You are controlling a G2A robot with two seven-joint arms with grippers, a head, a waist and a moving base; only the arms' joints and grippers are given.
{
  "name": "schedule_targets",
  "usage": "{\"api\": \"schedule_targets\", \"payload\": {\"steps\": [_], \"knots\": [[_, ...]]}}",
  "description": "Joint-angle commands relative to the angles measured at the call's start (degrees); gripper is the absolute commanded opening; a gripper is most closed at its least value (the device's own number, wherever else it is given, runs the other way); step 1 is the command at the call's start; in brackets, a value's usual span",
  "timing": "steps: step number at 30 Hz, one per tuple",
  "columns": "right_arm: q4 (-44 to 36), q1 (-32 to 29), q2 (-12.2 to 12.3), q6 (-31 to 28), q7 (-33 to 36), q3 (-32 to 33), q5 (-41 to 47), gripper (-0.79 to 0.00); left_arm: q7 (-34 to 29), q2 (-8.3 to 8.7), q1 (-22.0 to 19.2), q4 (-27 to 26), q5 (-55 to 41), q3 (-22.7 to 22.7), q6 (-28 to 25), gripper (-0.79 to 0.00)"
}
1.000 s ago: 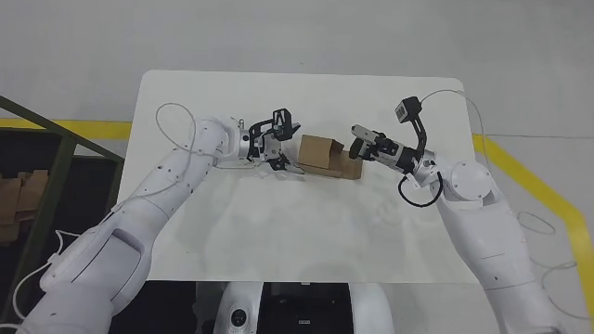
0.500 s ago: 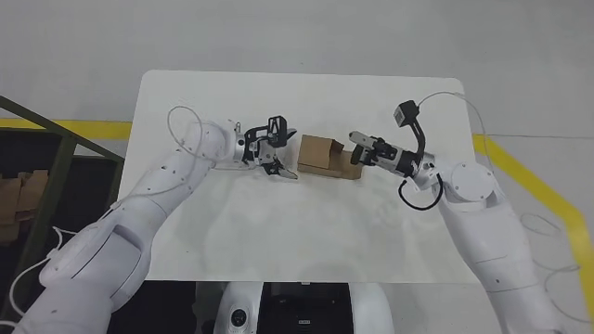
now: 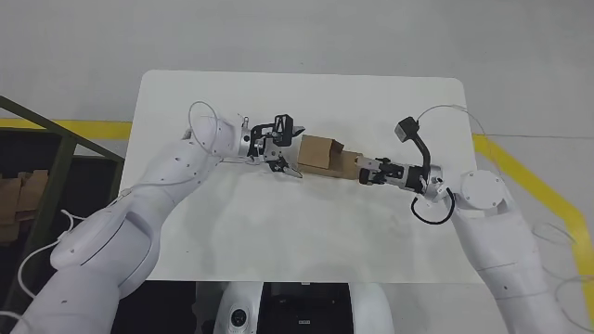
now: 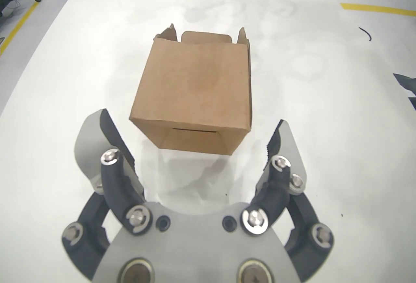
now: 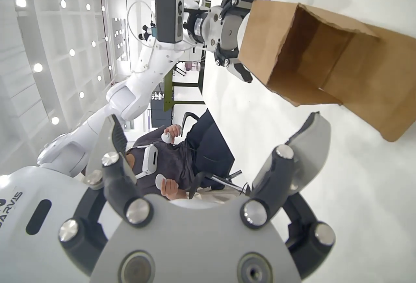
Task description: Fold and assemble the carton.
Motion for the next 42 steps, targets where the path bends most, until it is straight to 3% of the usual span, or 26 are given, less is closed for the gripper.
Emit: {"api": "schedule_targets", "payload": {"steps": [1, 11, 18, 20, 24, 28, 35, 38, 42], "knots": [[-0.17, -0.19, 0.16, -0.11, 0.95, 0.11, 0.08, 0.000, 0.67, -0.56, -0.59, 1.22, 0.26, 0.76, -0.03, 0.000], [0.30, 0.21, 0.68, 0.80, 3.18, -0.49, -0.55, 0.000, 5.12, -2.61, -2.60, 6.34, 1.36, 3.38, 0.81, 0.000], [1.52, 1.26, 0.85, 2.97, 3.85, -1.99, -2.12, -0.006, 6.13, -3.55, -3.30, 8.12, 0.98, 4.67, 1.54, -0.139], [1.78, 1.54, 0.90, 3.54, 4.12, -2.45, -2.67, -0.009, 6.35, -3.74, -3.45, 8.55, 0.97, 5.03, 1.75, -0.142], [2.55, 2.14, 0.97, 4.56, 4.46, -3.37, -3.60, -0.135, 6.63, -4.01, -3.62, 9.25, 0.55, 5.61, 2.04, -0.139], [3.73, 3.31, 0.95, 6.96, 5.02, -5.35, -6.33, -0.419, 6.85, -4.15, -3.76, 9.60, 0.07, 6.15, 2.26, -0.151], [7.07, 6.04, 0.42, 9.25, 3.31, -8.62, -8.01, -0.717, 7.24, -4.18, -3.90, 9.79, -0.68, 6.97, 2.65, -0.139], [9.03, 7.28, 0.11, 9.89, 1.70, -9.77, -8.41, -0.785, 7.22, -4.20, -3.88, 9.80, -1.14, 7.27, 2.63, -0.126], [11.81, 8.92, -0.37, 10.15, 0.23, -11.25, -8.15, -0.785, 7.38, -4.18, -3.93, 9.74, -1.40, 7.69, 2.79, -0.108]]}}
